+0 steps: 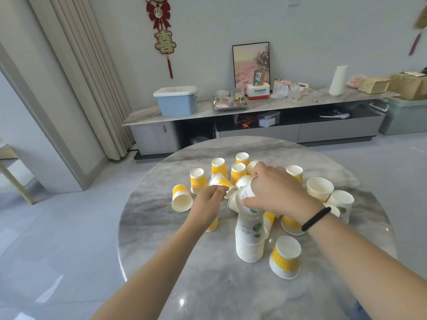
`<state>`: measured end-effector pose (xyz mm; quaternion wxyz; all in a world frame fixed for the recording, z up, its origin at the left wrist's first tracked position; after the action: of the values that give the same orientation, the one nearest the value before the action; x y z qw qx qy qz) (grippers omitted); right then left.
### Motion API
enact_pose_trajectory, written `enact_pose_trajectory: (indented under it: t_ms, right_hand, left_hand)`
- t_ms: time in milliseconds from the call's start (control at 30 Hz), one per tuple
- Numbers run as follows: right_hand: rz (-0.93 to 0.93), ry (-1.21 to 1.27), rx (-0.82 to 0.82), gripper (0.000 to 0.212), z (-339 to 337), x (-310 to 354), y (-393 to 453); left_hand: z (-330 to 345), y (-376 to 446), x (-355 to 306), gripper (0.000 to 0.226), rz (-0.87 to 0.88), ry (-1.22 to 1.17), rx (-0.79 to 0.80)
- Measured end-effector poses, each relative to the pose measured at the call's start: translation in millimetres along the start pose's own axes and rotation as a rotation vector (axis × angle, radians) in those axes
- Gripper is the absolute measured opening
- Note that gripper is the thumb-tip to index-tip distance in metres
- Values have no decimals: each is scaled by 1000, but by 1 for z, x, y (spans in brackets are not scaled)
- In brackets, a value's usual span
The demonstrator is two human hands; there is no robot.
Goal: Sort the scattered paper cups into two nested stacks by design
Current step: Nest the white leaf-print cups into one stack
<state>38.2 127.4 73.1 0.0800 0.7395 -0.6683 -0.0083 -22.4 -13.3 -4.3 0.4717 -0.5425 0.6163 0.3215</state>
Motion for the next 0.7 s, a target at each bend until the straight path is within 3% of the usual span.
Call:
enact_pose_trajectory:
  t_ms: [167,333,433,533,633,700]
  right_hand:
    - [20,58,90,52,-4,1,6]
    - [-15,75,200,63,60,-4,10]
    - [-58,255,280,79,84,-13,7]
    - [-81,534,307,96,69,-32,12]
    - [-33,648,329,74,52,-60,26]
    - [23,650,261,53,53,-80,41]
  left_hand:
    - [17,-6,6,32,-81,-35,64]
    - [26,2,10,33,-194,-146,115]
    - [31,12,13,34,-233,-108,156]
    - [32,32,10,30,-208,-46,100]
    - [32,62,9,22,-117,218,52]
    - [36,82,12,24,-90,449,60]
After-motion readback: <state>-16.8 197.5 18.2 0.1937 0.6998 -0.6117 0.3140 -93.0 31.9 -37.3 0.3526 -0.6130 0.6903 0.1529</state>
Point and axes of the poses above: each hand's wrist, its own y-axis towards the middle knuckle, its own z-axis out of the palm, x = y × z, the point moved 3 cm from there along y, towards the middle knuckle, and after that the axes turned 6 degrees about -z, right-handed, at the moved point
